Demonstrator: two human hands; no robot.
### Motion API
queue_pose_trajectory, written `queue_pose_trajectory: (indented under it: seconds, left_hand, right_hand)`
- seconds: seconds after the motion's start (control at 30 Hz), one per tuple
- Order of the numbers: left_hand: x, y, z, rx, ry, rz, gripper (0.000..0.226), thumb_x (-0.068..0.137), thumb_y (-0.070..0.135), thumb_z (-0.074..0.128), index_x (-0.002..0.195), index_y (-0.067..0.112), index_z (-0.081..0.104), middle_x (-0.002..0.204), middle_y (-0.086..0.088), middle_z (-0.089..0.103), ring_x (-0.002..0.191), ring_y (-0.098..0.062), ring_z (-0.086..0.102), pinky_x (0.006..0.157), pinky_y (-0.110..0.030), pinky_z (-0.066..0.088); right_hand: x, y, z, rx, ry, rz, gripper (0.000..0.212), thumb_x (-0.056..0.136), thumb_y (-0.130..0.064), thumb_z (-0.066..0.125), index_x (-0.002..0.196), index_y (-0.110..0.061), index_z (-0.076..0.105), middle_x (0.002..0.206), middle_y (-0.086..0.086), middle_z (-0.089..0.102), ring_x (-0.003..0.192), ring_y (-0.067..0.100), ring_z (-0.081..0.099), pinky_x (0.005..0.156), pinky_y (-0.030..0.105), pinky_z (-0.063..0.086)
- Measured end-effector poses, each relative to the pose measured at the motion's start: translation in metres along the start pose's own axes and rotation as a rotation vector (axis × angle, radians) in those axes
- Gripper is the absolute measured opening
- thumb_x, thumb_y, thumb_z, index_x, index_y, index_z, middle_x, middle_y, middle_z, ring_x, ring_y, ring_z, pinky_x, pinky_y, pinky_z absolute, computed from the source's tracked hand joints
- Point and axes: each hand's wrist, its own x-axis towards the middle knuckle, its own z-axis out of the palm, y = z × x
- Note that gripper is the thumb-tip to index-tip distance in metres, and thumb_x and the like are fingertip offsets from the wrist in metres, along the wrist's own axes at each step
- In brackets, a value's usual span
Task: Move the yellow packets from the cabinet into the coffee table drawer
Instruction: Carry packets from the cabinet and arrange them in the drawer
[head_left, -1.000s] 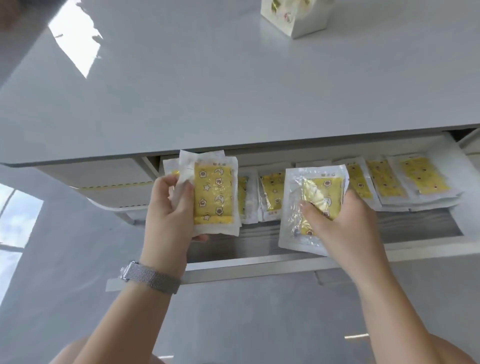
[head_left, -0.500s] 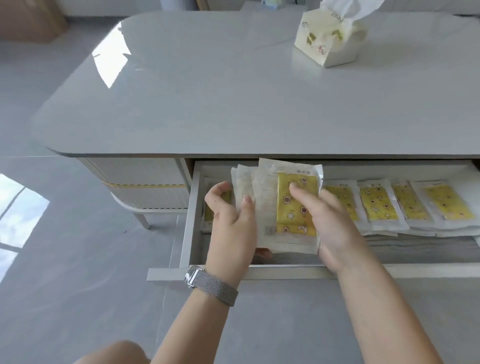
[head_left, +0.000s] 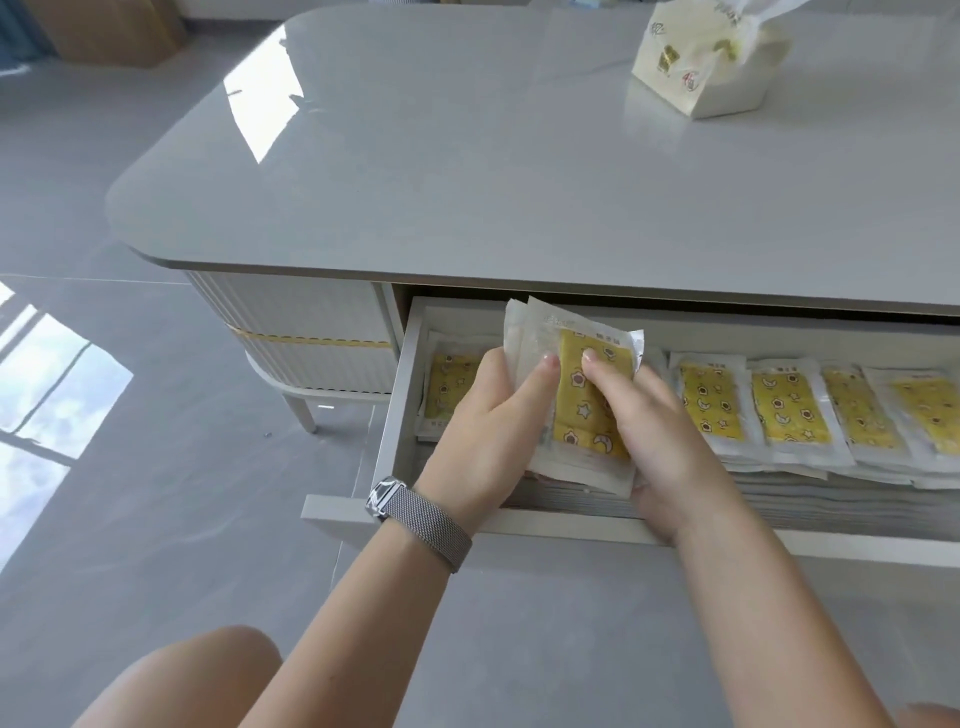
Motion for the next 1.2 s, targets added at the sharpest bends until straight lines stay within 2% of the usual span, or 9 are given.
queue_pose_trajectory:
  seconds: [0.13, 0.23, 0.3, 0.4, 0.7, 0.83, 1.0, 1.07, 1.2]
  left_hand:
    - [0.0, 0.002, 0.002, -0.006, -0.072, 0.012, 0.048, 0.084, 0.058, 0.052, 0.122, 0.029, 0.049, 0.119, 0.009, 0.064, 0.108, -0.006, 0.062, 0.093, -0.034, 0.052]
    - [-0.001, 0.007, 0.007, 0.011, -0.136, -0.011, 0.048, 0.092, 0.052, 0.054, 0.13, 0.025, 0.042, 0.123, 0.01, 0.056, 0.109, 0.0, 0.058, 0.078, -0.019, 0.054]
    - [0.0, 0.005, 0.008, 0.037, -0.117, -0.025, 0.044, 0.095, 0.043, 0.054, 0.129, 0.019, 0.041, 0.122, 0.002, 0.059, 0.109, -0.009, 0.061, 0.076, -0.027, 0.06]
    - [0.003, 0.003, 0.004, 0.059, -0.041, -0.011, 0.034, 0.096, 0.029, 0.053, 0.126, 0.016, 0.045, 0.118, -0.007, 0.066, 0.111, -0.025, 0.064, 0.094, -0.048, 0.053]
    - [-0.006, 0.013, -0.015, 0.011, -0.118, 0.021, 0.034, 0.099, 0.018, 0.052, 0.133, 0.015, 0.047, 0.116, -0.002, 0.069, 0.105, -0.016, 0.068, 0.094, -0.036, 0.054]
    - [-0.012, 0.021, -0.031, 0.396, -0.135, -0.015, 0.042, 0.102, 0.04, 0.036, 0.121, 0.01, 0.059, 0.103, -0.003, 0.069, 0.094, -0.018, 0.064, 0.079, -0.033, 0.052]
    - [-0.021, 0.014, -0.072, 1.258, 0.137, -0.098, 0.039, 0.096, 0.04, 0.04, 0.074, 0.013, 0.059, 0.075, -0.003, 0.06, 0.07, -0.022, 0.059, 0.062, -0.028, 0.047]
    - [-0.026, 0.012, -0.086, 1.355, 0.1, -0.203, 0.033, 0.092, 0.045, 0.048, 0.08, 0.018, 0.063, 0.082, -0.001, 0.063, 0.077, -0.022, 0.061, 0.066, -0.029, 0.05]
    - [-0.032, 0.013, -0.095, 1.305, 0.02, -0.237, 0.048, 0.091, 0.042, 0.055, 0.053, 0.016, 0.045, 0.056, 0.0, 0.043, 0.055, -0.017, 0.045, 0.057, -0.026, 0.04]
  right_hand:
    - [0.002, 0.001, 0.001, -0.049, -0.011, -0.032, 0.035, 0.091, -0.047, 0.061, 0.116, -0.024, 0.056, 0.113, 0.0, 0.069, 0.102, 0.018, 0.068, 0.089, 0.047, 0.056]
    - [-0.001, -0.002, 0.007, -0.197, -0.023, -0.094, 0.069, 0.078, -0.063, 0.054, 0.135, -0.025, 0.044, 0.134, -0.001, 0.057, 0.124, 0.02, 0.055, 0.104, 0.05, 0.044]
    - [0.0, -0.001, 0.008, -0.248, -0.034, -0.149, 0.078, 0.079, -0.064, 0.051, 0.142, -0.022, 0.038, 0.138, -0.003, 0.054, 0.129, 0.016, 0.05, 0.11, 0.044, 0.039]
    - [0.001, 0.0, 0.008, -0.223, -0.067, -0.194, 0.053, 0.097, -0.054, 0.046, 0.14, -0.022, 0.042, 0.131, -0.012, 0.054, 0.124, 0.007, 0.049, 0.107, 0.031, 0.037]
    - [-0.009, -0.008, 0.004, -0.005, -0.07, -0.092, 0.025, 0.09, -0.029, 0.066, 0.109, -0.012, 0.069, 0.097, 0.006, 0.076, 0.089, 0.021, 0.074, 0.067, 0.032, 0.058]
    - [-0.009, -0.005, 0.005, -0.027, -0.004, -0.057, 0.025, 0.088, -0.032, 0.069, 0.106, -0.015, 0.067, 0.096, 0.004, 0.076, 0.085, 0.018, 0.074, 0.061, 0.03, 0.058]
    - [0.001, -0.01, -0.001, 0.145, 0.025, 0.061, 0.02, 0.092, -0.031, 0.065, 0.103, -0.015, 0.066, 0.085, 0.0, 0.073, 0.067, 0.012, 0.072, 0.047, 0.024, 0.053]
    - [0.001, -0.01, -0.003, 0.187, -0.05, 0.132, 0.018, 0.092, -0.03, 0.064, 0.1, -0.015, 0.068, 0.084, 0.002, 0.074, 0.066, 0.013, 0.072, 0.047, 0.026, 0.055]
    - [0.009, -0.004, 0.002, -0.136, -0.064, 0.201, 0.034, 0.087, -0.035, 0.07, 0.11, -0.01, 0.068, 0.092, 0.002, 0.074, 0.074, 0.014, 0.07, 0.061, 0.027, 0.059]
